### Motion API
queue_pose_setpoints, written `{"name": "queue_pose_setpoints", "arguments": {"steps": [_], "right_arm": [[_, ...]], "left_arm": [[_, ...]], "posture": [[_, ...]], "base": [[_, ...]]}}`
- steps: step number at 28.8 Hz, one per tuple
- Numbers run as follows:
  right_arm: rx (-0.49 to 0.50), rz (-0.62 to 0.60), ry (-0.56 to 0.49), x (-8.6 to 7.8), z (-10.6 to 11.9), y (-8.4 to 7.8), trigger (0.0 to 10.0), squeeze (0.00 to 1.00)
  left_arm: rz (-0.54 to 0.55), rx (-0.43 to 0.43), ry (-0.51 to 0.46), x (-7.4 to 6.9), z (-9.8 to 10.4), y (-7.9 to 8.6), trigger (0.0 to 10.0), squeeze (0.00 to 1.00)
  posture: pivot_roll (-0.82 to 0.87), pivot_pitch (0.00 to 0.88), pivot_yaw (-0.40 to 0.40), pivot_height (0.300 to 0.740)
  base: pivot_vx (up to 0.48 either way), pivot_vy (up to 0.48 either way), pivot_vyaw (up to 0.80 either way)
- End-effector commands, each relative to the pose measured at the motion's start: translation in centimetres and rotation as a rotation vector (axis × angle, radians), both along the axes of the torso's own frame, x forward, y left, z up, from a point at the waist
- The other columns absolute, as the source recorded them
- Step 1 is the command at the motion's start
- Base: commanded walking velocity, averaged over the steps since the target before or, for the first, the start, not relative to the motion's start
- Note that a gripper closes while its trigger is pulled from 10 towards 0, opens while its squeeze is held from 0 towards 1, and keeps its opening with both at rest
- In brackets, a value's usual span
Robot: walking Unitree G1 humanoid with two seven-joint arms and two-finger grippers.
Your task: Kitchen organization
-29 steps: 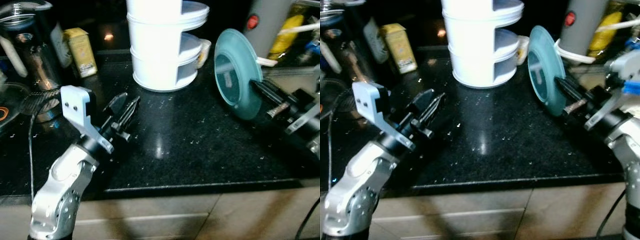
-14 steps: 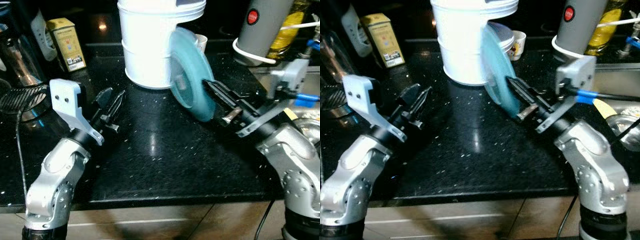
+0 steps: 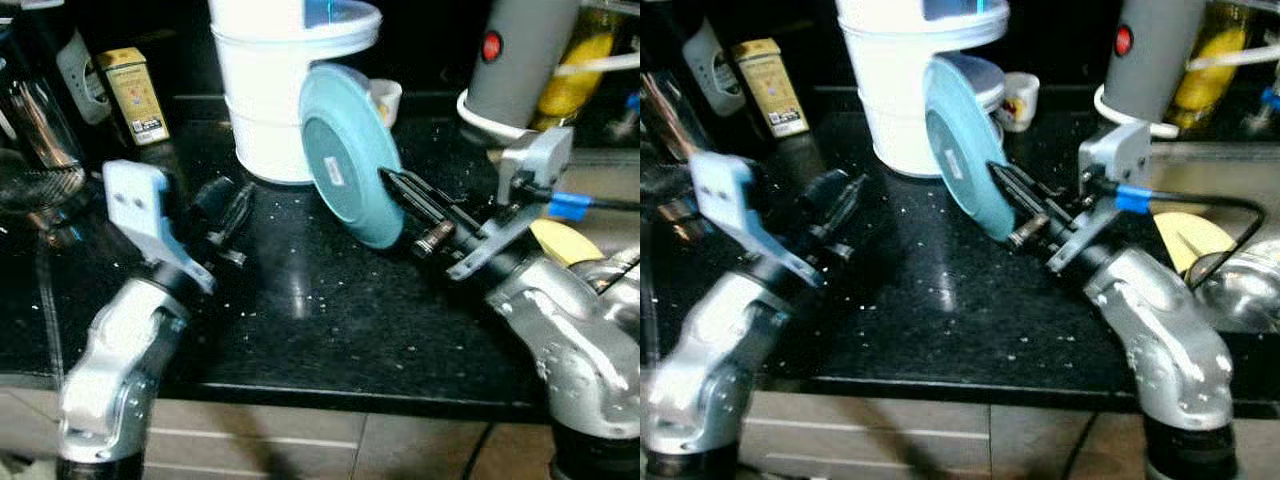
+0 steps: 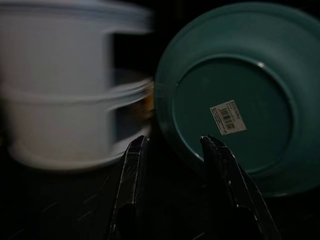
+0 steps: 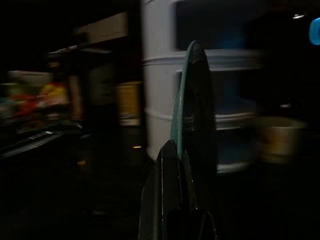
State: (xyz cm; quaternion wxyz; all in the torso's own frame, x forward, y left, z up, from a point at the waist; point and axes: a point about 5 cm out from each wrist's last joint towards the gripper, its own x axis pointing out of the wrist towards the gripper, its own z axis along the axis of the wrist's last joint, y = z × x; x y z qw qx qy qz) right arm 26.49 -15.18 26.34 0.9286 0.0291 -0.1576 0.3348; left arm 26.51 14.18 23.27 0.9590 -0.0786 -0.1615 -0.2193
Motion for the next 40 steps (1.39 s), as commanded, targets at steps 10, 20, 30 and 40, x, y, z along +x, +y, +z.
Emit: {"name": "queue_pose_setpoints", "arguments": {"steps": [10,20,30,40], "right_arm": [[-0.001,-0.026,-0.004,0.1,-0.2,0.4,10.0,0.0],[-0.041,-0.14,-0.018,1.0,-0.2,-0.3,10.0,0.0],[-0.083,-0.17,-0.017,1.2,-0.5,-0.3,10.0,0.0],[-0.146,-0.291,-0.026,2.1,-0.7,-1.1,10.0,0.0]], "left_arm": [[0.008,0.015,0.01,0.1,-0.1,0.2,10.0,0.0],[0.001,0.009,0.009,0.1,-0.1,0.2,10.0,0.0],[0.007,0.001,0.009,0.2,-0.1,0.2,10.0,0.0],[-0.011,0.003,0.008,0.1,-0.1,-0.2,10.0,0.0]], "posture": [[0.0,0.0,0.014,0.74],[0.0,0.0,0.012,0.74],[0.0,0.0,0.011,0.74],[0.0,0.0,0.009,0.74]], "base": [[0.0,-0.417,0.0],[0.0,-0.414,0.0],[0.0,-0.179,0.0],[0.0,0.0,0.0]]}}
